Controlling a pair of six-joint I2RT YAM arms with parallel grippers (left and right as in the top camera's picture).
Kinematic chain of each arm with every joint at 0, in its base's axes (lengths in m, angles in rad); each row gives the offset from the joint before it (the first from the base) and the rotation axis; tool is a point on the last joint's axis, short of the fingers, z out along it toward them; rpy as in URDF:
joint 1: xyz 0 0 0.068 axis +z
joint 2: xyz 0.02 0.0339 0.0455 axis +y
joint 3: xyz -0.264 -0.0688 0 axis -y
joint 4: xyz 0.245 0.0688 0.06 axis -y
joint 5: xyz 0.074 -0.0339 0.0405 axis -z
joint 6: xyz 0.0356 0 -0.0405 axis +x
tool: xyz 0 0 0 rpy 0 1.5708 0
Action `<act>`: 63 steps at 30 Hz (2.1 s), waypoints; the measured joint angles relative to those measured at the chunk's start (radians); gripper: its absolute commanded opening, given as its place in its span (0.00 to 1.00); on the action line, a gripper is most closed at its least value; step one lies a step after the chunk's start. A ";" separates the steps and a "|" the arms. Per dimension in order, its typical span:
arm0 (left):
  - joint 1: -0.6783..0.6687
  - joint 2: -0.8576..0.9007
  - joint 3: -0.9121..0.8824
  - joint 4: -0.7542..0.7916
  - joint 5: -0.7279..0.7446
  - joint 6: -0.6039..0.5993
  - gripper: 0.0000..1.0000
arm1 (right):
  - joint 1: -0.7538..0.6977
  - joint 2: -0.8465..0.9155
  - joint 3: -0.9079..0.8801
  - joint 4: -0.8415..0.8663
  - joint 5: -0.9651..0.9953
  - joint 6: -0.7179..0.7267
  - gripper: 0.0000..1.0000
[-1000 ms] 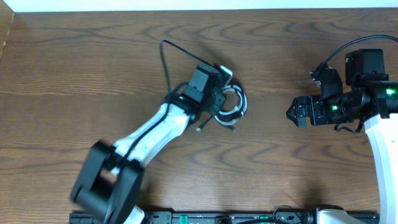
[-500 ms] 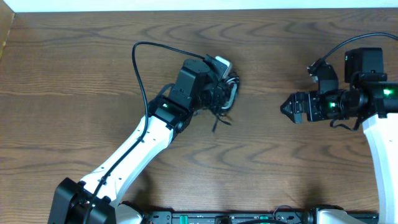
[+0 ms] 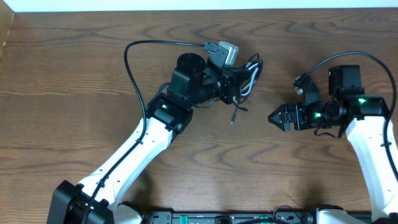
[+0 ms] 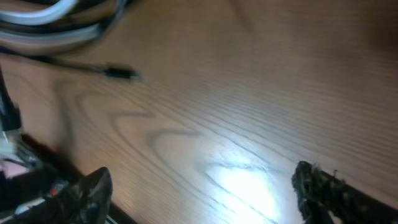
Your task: Untangle cables
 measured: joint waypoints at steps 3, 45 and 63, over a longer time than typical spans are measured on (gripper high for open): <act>-0.008 -0.004 0.000 -0.010 0.024 -0.020 0.07 | 0.003 0.000 -0.029 0.043 -0.061 0.002 0.84; -0.053 -0.004 0.000 -0.019 0.076 -0.047 0.07 | 0.283 0.001 -0.036 0.356 0.179 0.647 0.08; -0.047 -0.004 0.000 -0.134 0.002 0.035 0.08 | 0.263 0.001 -0.036 0.238 0.302 0.659 0.01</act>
